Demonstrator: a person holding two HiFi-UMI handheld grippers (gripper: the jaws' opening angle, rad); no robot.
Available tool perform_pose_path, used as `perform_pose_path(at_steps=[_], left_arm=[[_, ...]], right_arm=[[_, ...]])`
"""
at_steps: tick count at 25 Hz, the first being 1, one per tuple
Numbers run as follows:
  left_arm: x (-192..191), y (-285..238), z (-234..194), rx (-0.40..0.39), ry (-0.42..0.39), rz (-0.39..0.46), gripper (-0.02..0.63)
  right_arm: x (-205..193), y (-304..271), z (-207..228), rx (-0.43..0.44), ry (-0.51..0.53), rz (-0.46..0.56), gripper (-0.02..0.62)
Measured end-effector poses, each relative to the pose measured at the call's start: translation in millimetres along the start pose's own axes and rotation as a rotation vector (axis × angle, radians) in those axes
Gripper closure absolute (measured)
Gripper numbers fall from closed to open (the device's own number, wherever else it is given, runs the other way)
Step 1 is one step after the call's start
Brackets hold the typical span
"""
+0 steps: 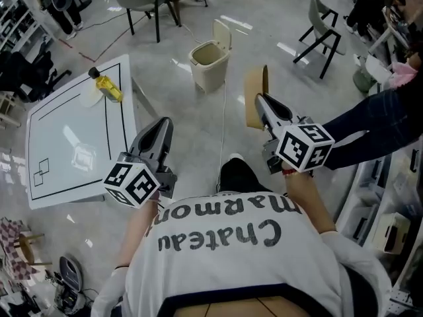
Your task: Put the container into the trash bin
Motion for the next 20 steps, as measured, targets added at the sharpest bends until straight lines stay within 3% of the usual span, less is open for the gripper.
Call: perform_pose_path(at_steps=[4,10,15,20], left_arm=[[15.0,-44.5,-10.9,0.047,-0.034,0.089,0.581],[32.1,-122.9,-16.2,0.121,-0.062,0.151,0.581],[25.6,-170.3,-15.6,0.173,-0.092,0.195,0.581],[11.4,-204.0,-20.9,0.213,-0.074,0.183,0.583]], right_arm=[[25.8,-45.4,35.8,0.028,0.035,0.008,0.552],[80.2,-106.3,100.5,0.091,0.073,0.031,0.552],[98.2,-140.8,157.4,0.122,0.033,0.082,0.552],[93.0,-156.9,199.0,0.153,-0.061,0.092,0.552]])
Point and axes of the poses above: the fingertips, and each gripper's own axes: y backward along the fingers, z to its right, x out of its top, the point moved 8 cm from there along y, backward along the fingers, and after that the axes turned 7 degrees about z, right-handed, at the moved point
